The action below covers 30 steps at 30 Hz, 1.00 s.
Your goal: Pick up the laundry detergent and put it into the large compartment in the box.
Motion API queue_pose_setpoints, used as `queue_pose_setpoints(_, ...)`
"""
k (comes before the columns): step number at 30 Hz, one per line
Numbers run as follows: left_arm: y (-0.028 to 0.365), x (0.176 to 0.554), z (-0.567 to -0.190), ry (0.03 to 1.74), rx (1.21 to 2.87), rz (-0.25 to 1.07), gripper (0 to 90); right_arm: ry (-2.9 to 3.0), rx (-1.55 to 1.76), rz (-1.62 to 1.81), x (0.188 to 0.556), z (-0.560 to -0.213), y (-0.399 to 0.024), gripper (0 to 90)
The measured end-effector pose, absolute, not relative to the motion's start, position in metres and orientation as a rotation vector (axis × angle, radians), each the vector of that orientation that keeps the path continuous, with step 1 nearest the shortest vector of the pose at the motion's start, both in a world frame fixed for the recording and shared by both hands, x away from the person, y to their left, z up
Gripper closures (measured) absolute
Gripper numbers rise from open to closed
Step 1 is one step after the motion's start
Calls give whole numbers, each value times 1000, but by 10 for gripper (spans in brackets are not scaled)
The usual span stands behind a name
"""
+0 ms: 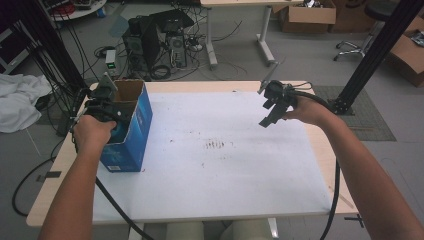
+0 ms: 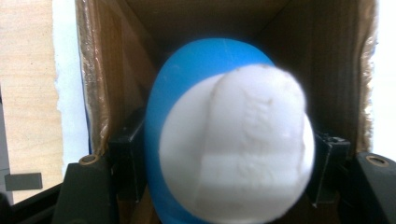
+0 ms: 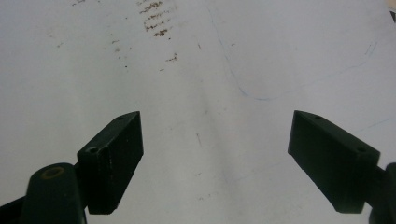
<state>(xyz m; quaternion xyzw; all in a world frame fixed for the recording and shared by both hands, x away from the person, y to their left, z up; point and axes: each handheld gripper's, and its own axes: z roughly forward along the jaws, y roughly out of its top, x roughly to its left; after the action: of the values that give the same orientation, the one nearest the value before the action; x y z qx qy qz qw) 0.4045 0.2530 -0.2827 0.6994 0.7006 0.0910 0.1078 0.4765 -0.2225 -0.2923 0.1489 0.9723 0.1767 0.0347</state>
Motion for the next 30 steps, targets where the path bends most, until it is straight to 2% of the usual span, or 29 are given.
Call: queue_pose_setpoints(30,260,392,-239,2017,2016,368,294,2976,454,554,469,-286,-223,179)
